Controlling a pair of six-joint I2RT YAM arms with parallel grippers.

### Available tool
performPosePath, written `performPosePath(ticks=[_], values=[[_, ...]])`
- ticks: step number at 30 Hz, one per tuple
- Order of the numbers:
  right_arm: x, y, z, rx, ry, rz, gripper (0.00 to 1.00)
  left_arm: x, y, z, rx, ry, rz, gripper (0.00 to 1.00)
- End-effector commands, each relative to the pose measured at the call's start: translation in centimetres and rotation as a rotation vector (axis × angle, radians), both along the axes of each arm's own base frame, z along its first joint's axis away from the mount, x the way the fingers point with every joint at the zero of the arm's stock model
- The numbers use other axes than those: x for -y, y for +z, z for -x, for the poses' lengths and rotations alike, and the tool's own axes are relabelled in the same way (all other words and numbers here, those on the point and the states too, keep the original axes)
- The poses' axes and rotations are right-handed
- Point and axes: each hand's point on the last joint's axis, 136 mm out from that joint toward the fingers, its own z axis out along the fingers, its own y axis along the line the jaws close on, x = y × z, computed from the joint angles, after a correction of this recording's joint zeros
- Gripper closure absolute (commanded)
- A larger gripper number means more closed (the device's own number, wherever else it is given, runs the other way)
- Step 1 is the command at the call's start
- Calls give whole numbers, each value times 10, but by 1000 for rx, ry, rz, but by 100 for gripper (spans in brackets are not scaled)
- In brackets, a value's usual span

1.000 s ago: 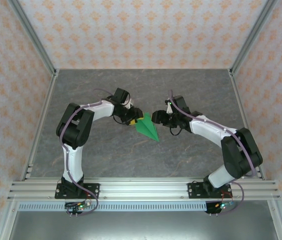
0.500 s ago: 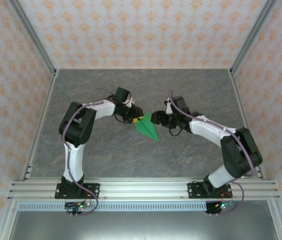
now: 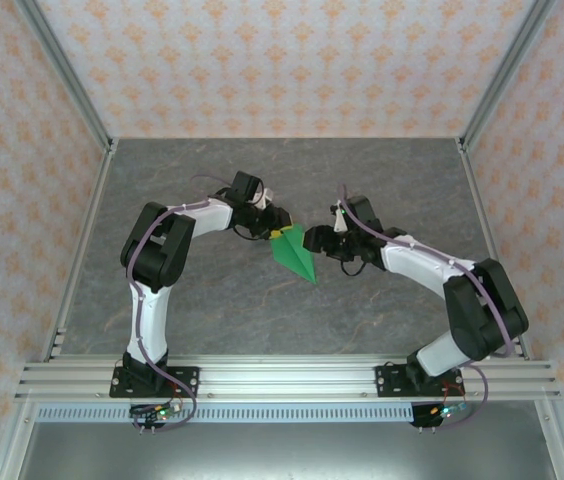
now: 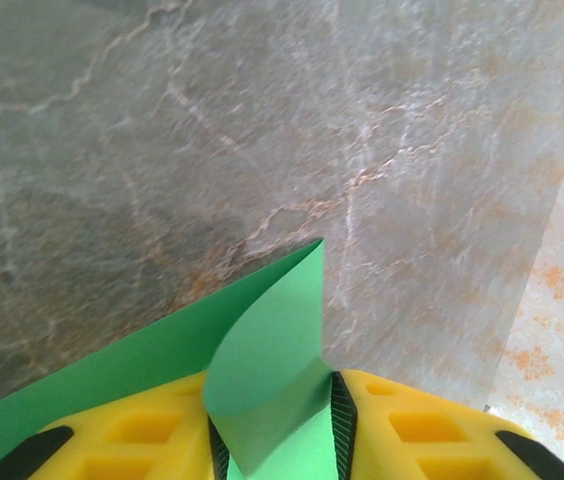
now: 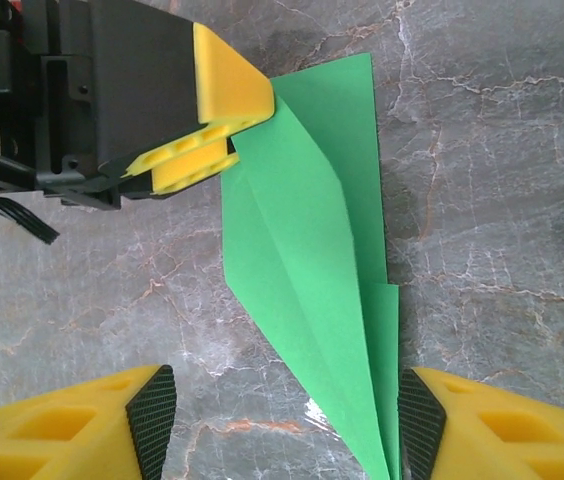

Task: Fold a paper plane with a square sheet of paper (fold left side to right side)
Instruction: Turn over the paper at the center of the table.

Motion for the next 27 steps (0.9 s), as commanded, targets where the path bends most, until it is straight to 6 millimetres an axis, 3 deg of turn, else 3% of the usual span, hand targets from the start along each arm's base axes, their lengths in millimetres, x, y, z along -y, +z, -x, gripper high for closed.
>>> performPosePath(ticks=[1,9,14,19,20,24,27], values=[[2,15,-5,50,-11,-41,36,9,27,-4,72,-13,51,71],[9,23,-7,66,-34,-101,35,10,39,-6,111,-18,65,82],[22,34,-10,63,-50,-203,33,11,61,-7,164,-17,78,93],[40,53,-13,94,-55,-322,18,12,110,-10,245,-22,103,100],[44,59,-15,106,-60,-348,14,11,132,-10,284,-24,113,100],[54,99,-24,195,-54,-480,2,7,185,-14,366,-36,124,100],[53,134,-26,276,-5,-562,0,4,227,-15,428,-45,164,100]])
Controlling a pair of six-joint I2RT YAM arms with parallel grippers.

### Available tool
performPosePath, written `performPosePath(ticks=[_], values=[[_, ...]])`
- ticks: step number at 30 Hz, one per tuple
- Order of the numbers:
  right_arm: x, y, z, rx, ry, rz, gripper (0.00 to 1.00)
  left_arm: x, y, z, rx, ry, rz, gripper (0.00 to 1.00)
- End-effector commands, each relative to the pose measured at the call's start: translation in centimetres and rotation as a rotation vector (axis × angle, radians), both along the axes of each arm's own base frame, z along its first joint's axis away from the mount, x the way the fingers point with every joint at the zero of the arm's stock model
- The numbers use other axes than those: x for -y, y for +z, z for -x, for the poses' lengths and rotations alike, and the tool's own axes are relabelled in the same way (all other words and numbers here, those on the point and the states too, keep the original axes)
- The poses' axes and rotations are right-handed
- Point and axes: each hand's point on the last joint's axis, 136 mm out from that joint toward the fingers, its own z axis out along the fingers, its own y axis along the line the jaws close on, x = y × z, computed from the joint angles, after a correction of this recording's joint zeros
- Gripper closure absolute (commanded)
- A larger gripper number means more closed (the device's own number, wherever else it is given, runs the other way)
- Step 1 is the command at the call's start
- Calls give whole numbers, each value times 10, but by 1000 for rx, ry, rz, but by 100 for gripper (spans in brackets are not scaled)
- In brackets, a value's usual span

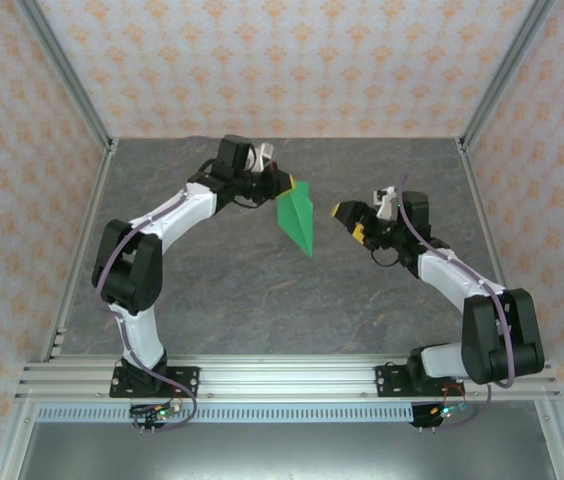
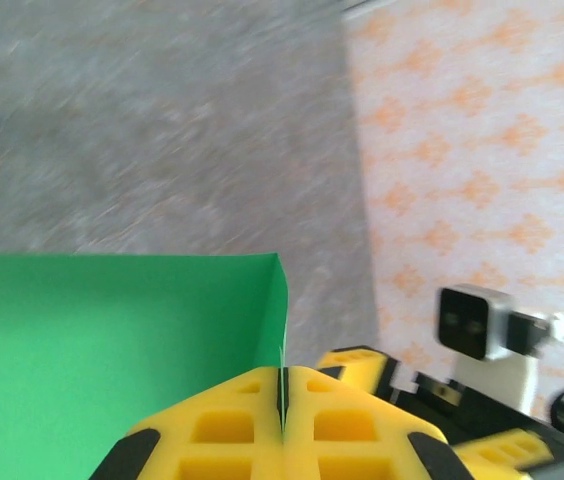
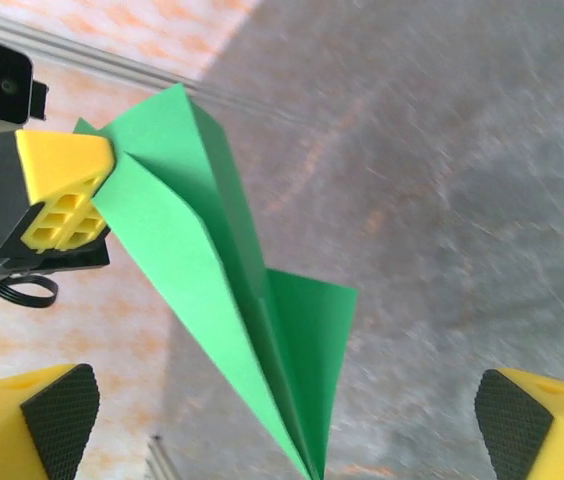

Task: Fold a paper plane with a square sheet of paper (fold left side to right side)
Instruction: Turn over the paper at the center of the table.

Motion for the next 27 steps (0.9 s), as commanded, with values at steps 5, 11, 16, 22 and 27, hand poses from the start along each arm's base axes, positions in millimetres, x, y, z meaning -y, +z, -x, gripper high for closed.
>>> performPosePath(ticks=[5,11,16,22,27], values=[[-21,107,7,303,182,-198,0,1,115,10,182,-88,89,100],[-41,126,14,359,279,-211,0,6,172,19,276,-136,165,100],[-68,132,17,374,357,-232,0,11,194,26,298,-171,238,100],[-78,141,8,383,375,-280,12,15,199,35,295,-200,280,100],[-79,143,12,394,390,-273,34,17,181,32,254,-198,262,100]])
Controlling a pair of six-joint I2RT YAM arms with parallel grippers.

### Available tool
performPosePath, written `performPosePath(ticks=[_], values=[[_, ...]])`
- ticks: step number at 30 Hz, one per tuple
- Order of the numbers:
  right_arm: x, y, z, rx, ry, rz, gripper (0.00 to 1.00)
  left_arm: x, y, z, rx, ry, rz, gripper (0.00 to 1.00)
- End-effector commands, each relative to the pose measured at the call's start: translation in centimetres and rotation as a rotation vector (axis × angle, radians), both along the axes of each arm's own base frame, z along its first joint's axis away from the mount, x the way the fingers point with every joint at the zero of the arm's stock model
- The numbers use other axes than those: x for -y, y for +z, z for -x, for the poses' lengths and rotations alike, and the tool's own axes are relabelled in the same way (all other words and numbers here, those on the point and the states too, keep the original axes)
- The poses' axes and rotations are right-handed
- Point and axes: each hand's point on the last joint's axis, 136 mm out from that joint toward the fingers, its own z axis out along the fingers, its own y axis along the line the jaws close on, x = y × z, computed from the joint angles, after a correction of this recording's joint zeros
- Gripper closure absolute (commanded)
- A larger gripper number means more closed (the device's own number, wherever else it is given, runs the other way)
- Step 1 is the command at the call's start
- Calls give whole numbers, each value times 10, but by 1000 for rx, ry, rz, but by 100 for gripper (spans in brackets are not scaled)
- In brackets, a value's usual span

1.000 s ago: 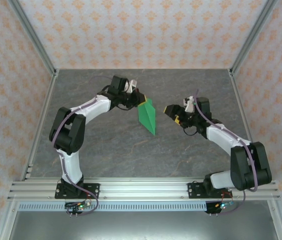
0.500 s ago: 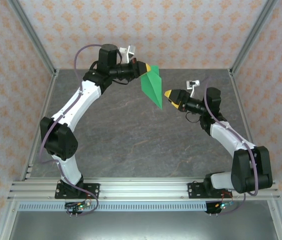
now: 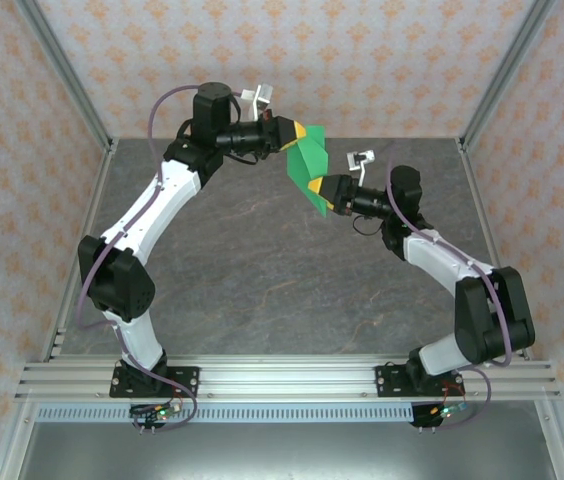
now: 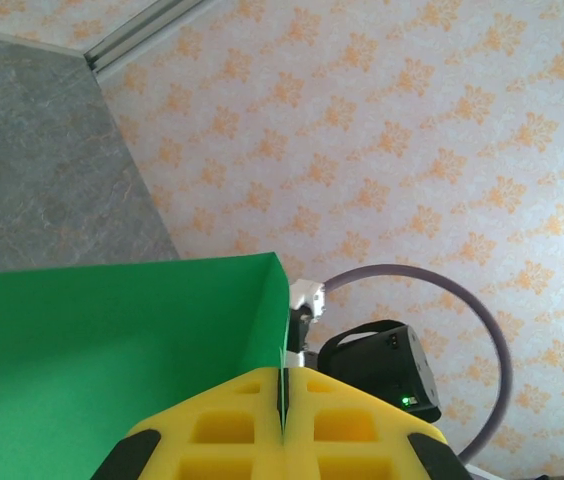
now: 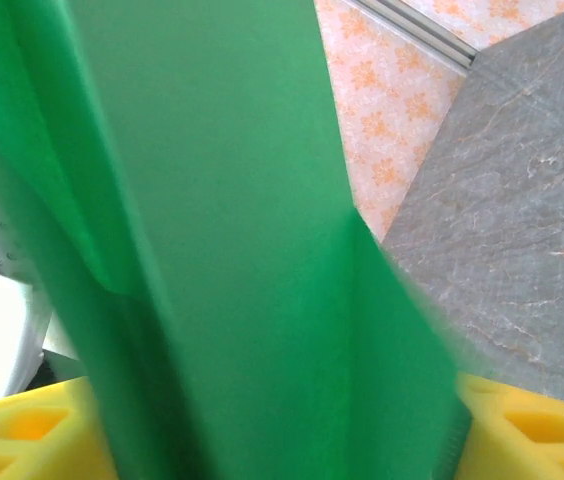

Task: Fold a paper plane with a square sheet of paper (fold left side to right side)
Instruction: Turn over the paper at the center of the table.

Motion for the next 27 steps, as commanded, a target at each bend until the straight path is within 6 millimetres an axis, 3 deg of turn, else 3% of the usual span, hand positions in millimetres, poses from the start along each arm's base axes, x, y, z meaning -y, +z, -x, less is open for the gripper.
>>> performPosePath(ticks=[1,8,14,17,21,27], values=[[-2,29,8,128,36,-21,36,2,11,13,23,-35,24,100],[0,15,15,130,37,53,59,2,-7,10,-10,-29,-14,100],[2,2,18,114,29,129,71,-5,-20,9,-12,-13,-79,88],[3,-8,18,99,25,173,76,-13,-30,8,-22,10,-127,76],[9,-24,19,87,-2,289,79,-39,-43,7,-16,98,-236,51],[38,-51,19,51,-145,679,84,-107,-54,17,58,365,-485,32]])
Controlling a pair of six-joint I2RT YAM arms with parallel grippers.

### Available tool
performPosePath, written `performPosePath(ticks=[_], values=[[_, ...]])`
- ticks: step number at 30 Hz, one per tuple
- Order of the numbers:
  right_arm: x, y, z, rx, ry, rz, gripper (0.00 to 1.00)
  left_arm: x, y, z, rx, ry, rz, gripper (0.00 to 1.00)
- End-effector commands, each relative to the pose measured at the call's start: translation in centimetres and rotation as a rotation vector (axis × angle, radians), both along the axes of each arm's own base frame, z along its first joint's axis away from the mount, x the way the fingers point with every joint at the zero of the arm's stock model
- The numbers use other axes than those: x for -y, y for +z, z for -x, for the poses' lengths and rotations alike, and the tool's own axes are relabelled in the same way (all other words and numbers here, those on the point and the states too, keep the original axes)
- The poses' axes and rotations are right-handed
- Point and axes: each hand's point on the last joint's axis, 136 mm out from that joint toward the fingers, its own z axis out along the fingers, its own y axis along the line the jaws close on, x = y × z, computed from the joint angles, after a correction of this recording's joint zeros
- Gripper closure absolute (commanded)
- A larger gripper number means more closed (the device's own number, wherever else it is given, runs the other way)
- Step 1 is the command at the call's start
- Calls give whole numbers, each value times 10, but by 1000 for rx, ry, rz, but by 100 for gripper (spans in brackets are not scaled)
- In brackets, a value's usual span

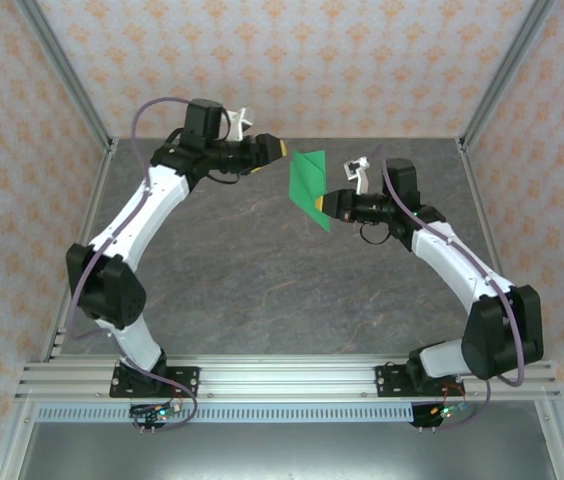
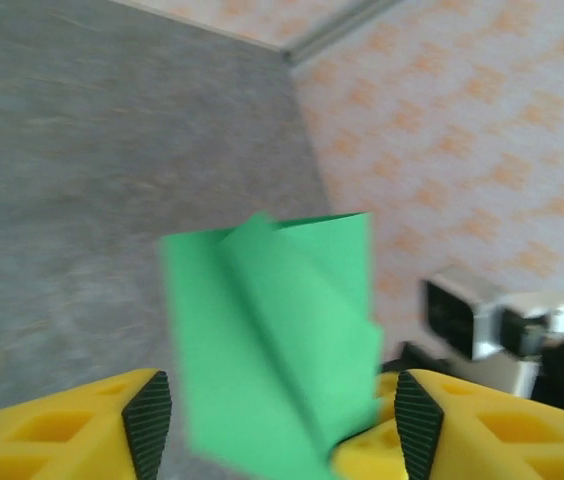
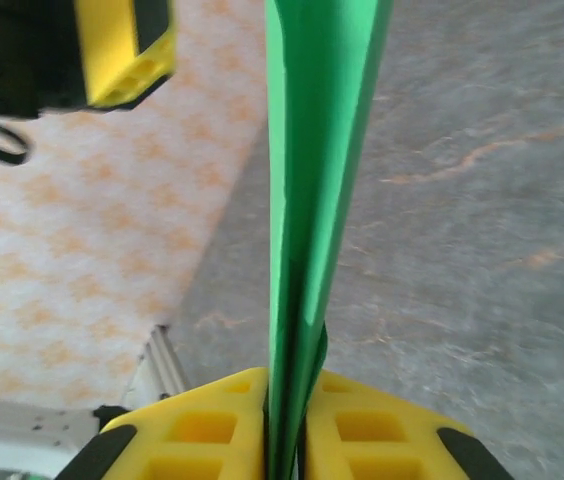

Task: Fold a paper plane with a square sheet of paper (fold left side to right side)
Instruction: Turn over the paper at the center of the table.

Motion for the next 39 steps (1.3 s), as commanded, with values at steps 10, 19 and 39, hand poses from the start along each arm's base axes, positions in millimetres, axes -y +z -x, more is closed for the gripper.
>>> performPosePath(ticks=[10,19,39], values=[[60,-40,9,138,-305,1136,90,-139,8,73,221,543,-369,26],[25,-93,2,268,-177,1684,90,-176,8,109,227,699,-406,23],[-21,-195,26,200,134,1851,63,-169,2,105,205,669,-400,22]])
